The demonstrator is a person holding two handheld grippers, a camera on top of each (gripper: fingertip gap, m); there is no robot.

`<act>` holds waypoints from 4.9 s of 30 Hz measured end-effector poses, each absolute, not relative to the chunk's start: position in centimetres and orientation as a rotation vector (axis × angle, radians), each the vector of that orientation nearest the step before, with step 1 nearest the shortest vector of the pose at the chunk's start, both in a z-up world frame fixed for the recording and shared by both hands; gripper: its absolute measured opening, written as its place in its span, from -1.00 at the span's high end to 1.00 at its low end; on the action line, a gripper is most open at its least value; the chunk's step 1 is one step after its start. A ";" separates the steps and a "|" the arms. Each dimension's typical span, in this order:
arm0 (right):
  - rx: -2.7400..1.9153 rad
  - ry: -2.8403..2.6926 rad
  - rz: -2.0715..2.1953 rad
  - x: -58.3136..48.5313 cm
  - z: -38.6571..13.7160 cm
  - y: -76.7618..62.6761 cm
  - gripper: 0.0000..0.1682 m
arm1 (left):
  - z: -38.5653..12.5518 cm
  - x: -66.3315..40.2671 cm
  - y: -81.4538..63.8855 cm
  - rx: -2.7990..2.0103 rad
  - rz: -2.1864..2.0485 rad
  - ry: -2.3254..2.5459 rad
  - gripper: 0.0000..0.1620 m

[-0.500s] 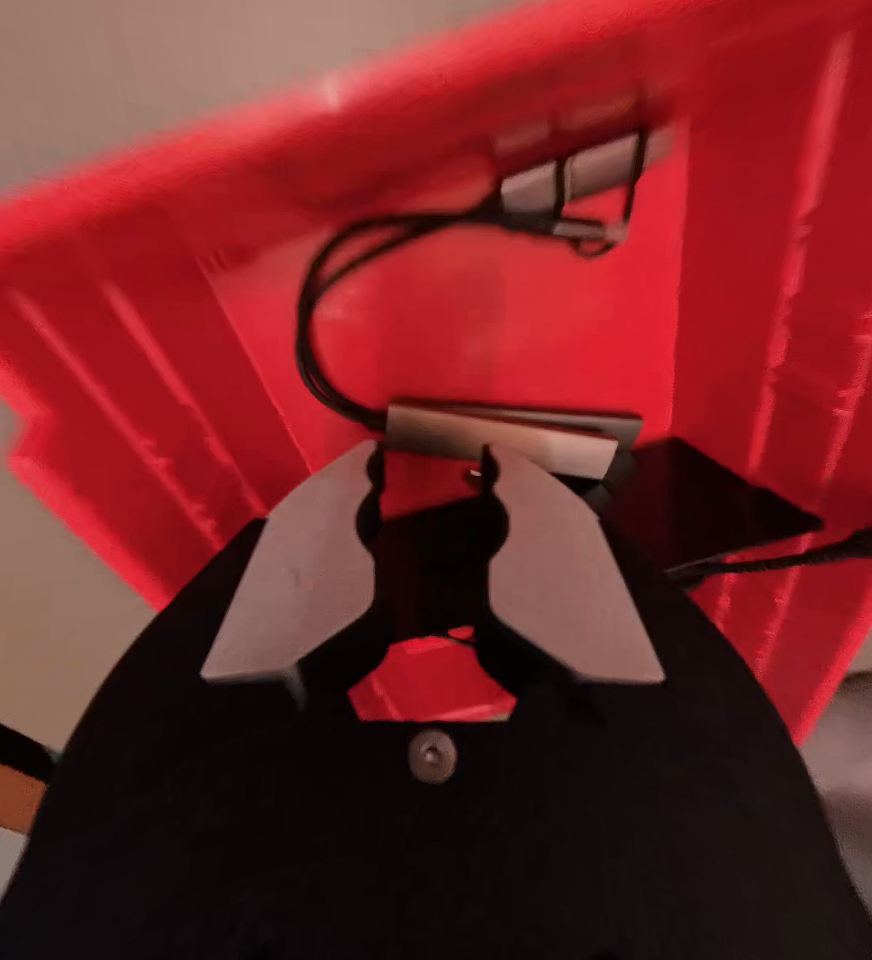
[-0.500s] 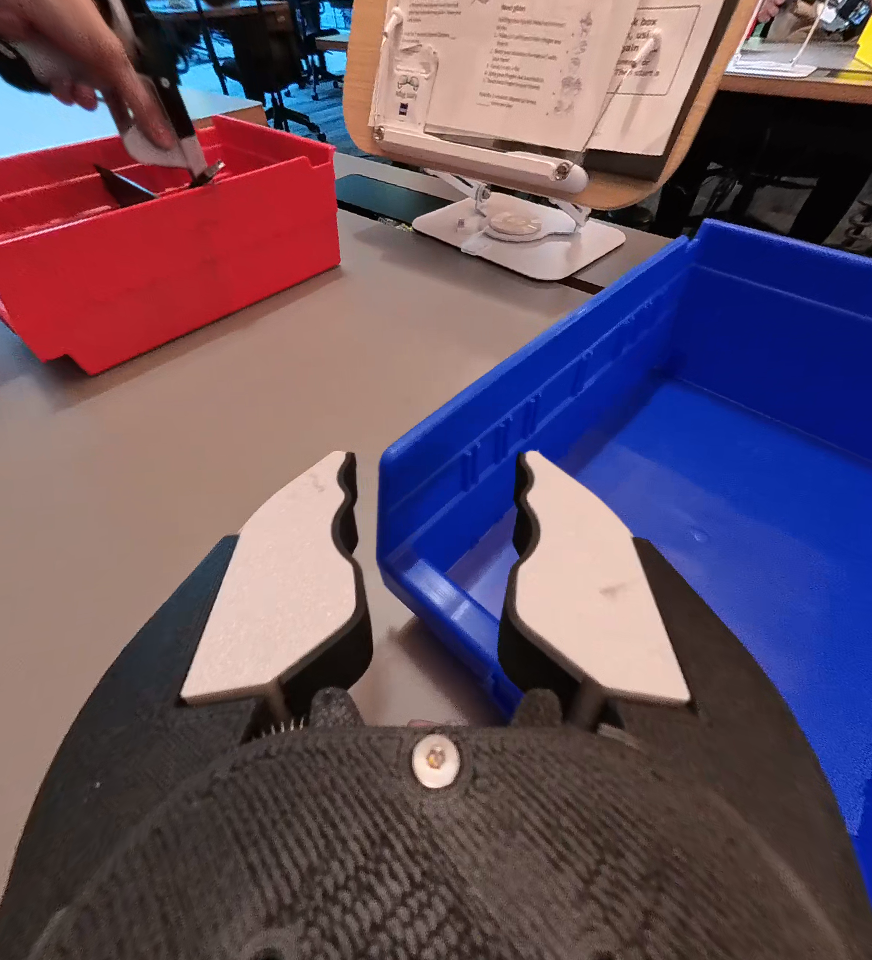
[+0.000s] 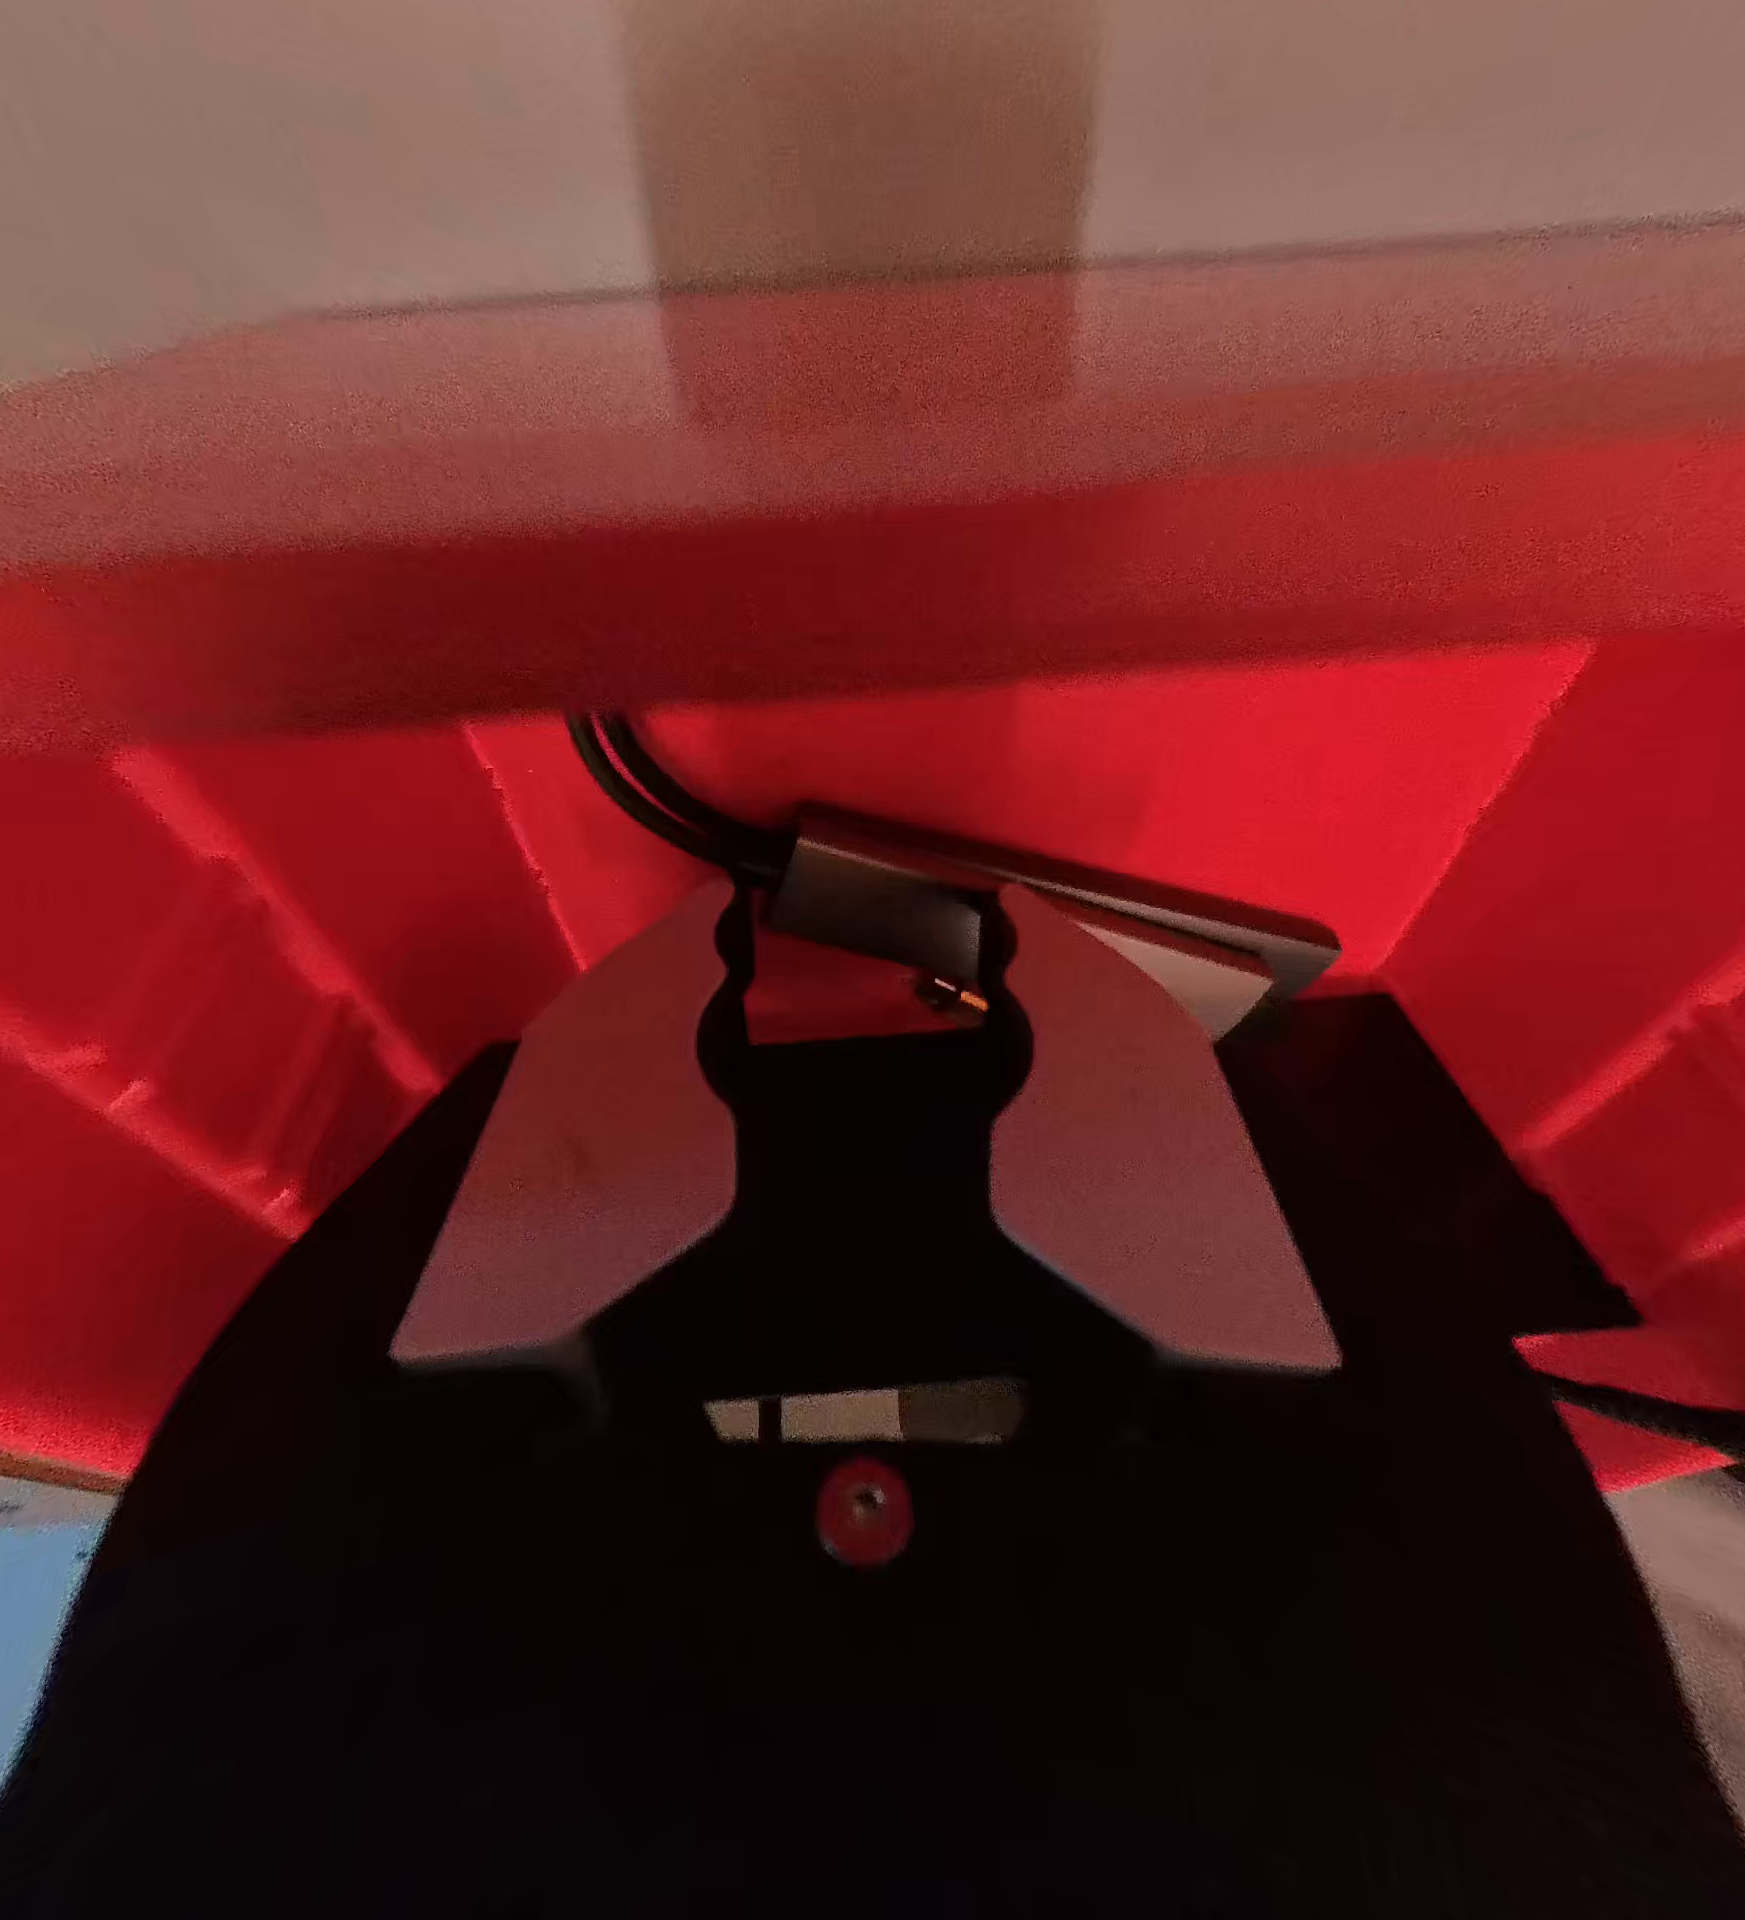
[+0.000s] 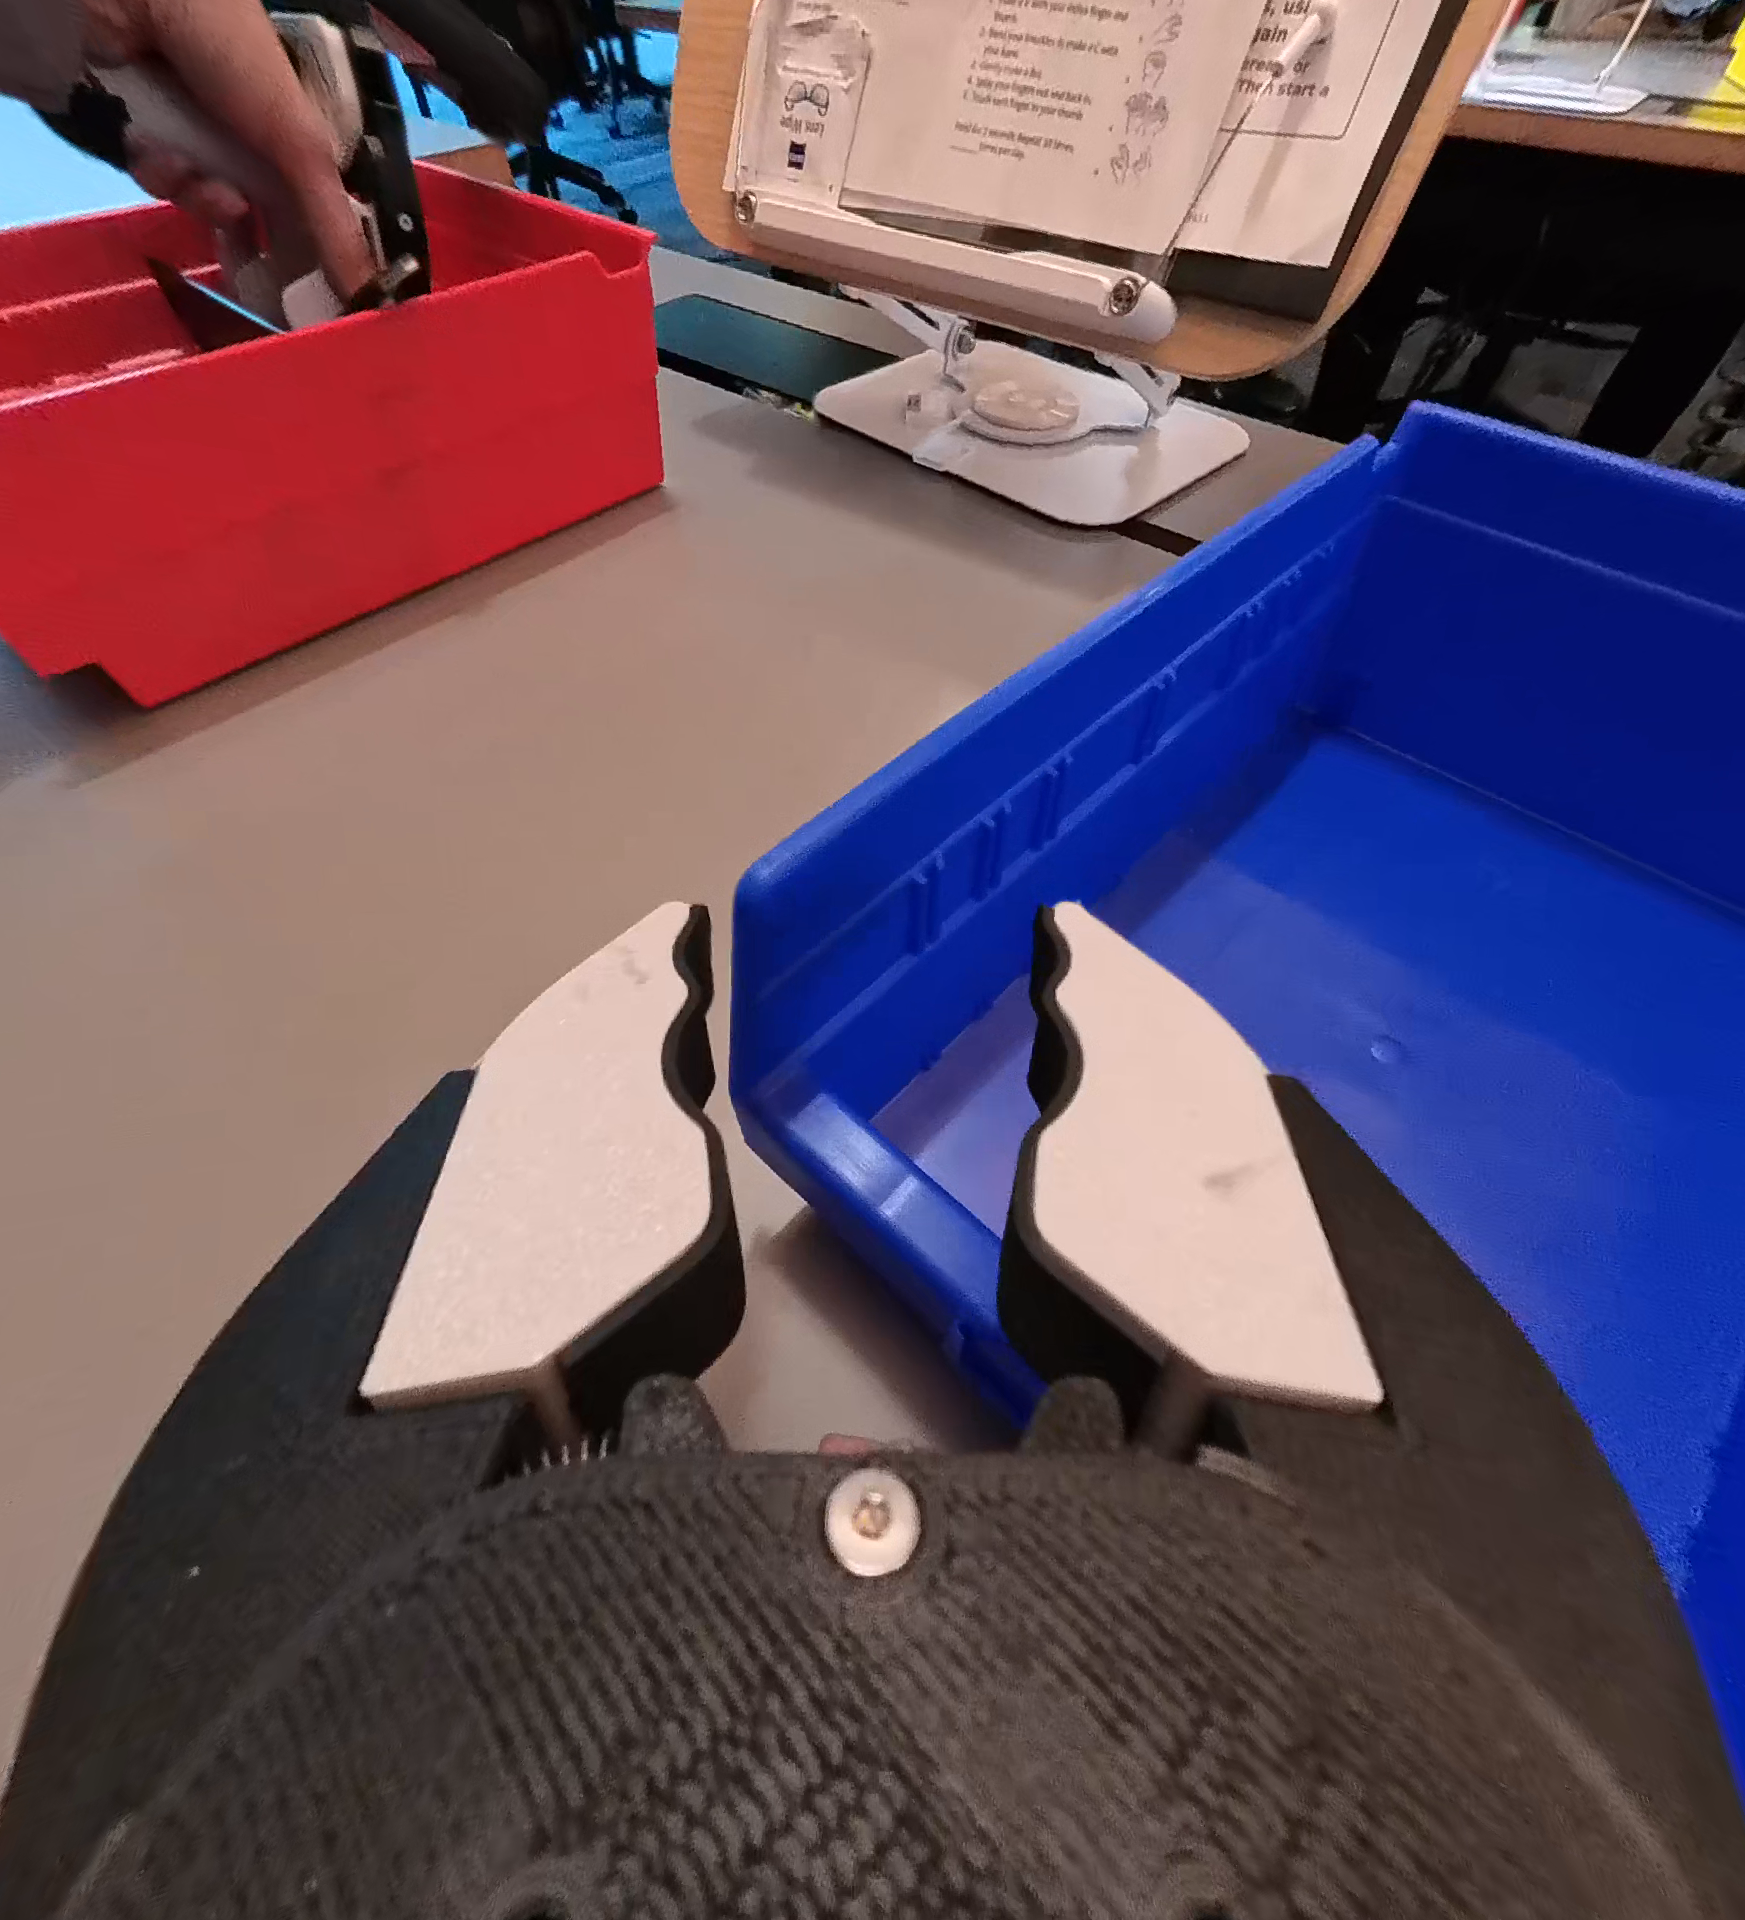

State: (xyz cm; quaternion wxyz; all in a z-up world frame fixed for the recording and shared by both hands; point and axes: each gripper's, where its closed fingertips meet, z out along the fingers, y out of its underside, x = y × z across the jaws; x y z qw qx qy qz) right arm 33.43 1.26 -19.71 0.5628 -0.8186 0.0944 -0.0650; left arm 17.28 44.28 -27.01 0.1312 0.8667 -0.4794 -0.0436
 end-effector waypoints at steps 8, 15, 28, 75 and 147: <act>-1.925 0.237 -0.122 33.5 -20.2 1.3 0.30 | -27.0 17.5 45.3 2.595 -0.033 -1.282 0.89; -1.919 0.255 -0.089 33.7 -20.6 1.2 0.29 | -26.8 17.9 46.4 2.696 0.109 -1.292 1.00; -1.918 0.258 -0.084 33.7 -20.7 1.1 0.28 | -26.6 17.3 47.4 2.836 -0.108 -1.102 0.53; -1.448 -0.250 -0.257 17.3 -11.1 8.7 0.07 | -1.6 17.9 23.8 2.304 2.141 -1.291 0.97; -1.440 -0.227 0.343 16.8 -10.0 5.7 0.45 | -15.1 17.2 6.2 1.408 1.767 -2.924 0.72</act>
